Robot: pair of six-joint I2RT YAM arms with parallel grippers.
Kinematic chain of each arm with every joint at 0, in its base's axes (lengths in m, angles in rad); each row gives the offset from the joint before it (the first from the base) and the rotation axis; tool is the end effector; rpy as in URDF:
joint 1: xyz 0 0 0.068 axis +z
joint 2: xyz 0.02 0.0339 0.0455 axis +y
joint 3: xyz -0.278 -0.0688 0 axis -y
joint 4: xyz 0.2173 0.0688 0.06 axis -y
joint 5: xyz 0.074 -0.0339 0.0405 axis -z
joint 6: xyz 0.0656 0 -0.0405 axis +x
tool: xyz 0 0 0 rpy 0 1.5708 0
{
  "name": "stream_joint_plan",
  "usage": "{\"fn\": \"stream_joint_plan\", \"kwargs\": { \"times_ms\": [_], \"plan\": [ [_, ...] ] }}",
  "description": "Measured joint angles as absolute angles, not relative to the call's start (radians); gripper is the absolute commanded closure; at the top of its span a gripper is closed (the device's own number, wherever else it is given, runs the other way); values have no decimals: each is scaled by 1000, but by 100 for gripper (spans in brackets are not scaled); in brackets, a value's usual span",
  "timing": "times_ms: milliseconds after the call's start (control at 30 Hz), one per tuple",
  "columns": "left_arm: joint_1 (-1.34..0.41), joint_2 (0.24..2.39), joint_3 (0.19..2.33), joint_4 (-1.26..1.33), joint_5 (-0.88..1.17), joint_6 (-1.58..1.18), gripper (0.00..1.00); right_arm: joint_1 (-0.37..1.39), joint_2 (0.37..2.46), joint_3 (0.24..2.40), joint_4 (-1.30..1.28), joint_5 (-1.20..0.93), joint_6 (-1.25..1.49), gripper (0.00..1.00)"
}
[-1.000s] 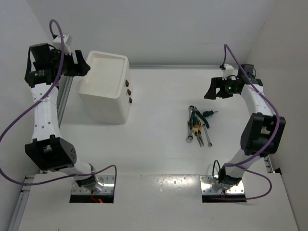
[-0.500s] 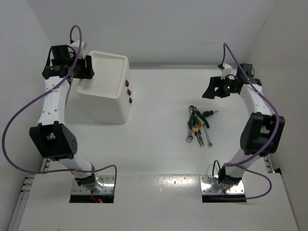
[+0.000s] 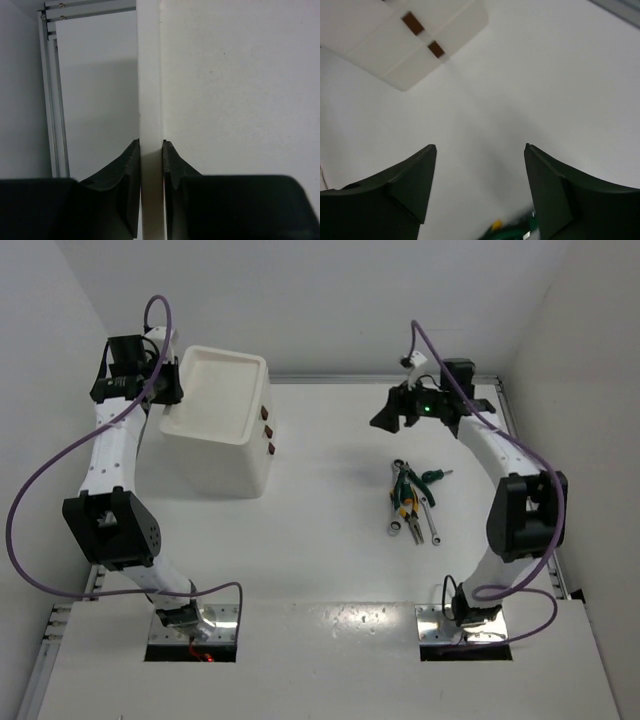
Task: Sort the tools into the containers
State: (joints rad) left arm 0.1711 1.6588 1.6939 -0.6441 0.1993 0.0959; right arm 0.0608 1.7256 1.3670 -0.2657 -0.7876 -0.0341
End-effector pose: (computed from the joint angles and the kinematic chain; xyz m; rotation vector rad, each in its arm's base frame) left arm 0.3697 0.0507 0.3789 0.0315 2.1665 -0.0641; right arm 0.3815 0.0698 0.2978 -0.5365 2.0406 0.8715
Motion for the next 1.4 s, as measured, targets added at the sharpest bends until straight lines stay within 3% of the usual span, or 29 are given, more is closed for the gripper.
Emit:
{"fn": "stream_joint_plan", "kwargs": {
  "times_ms": [200, 467, 867, 1200, 1400],
  "plan": [
    [171, 1659, 1692, -641, 202, 93, 100, 273, 1876, 1480, -47, -809, 4, 47],
    [175, 1666, 1692, -633, 225, 93, 100, 409, 2107, 1639, 103, -877, -1, 55],
    [185, 1688, 1709, -628, 273, 97, 100, 453, 2231, 1785, 176, -985, -19, 55],
    [185, 1696, 1718, -628, 279, 98, 100, 501, 2277, 1657, 237, -995, -51, 56],
    [185, 1700, 1724, -630, 282, 101, 100, 499, 2331, 1667, 254, -976, -47, 49]
  ]
}}
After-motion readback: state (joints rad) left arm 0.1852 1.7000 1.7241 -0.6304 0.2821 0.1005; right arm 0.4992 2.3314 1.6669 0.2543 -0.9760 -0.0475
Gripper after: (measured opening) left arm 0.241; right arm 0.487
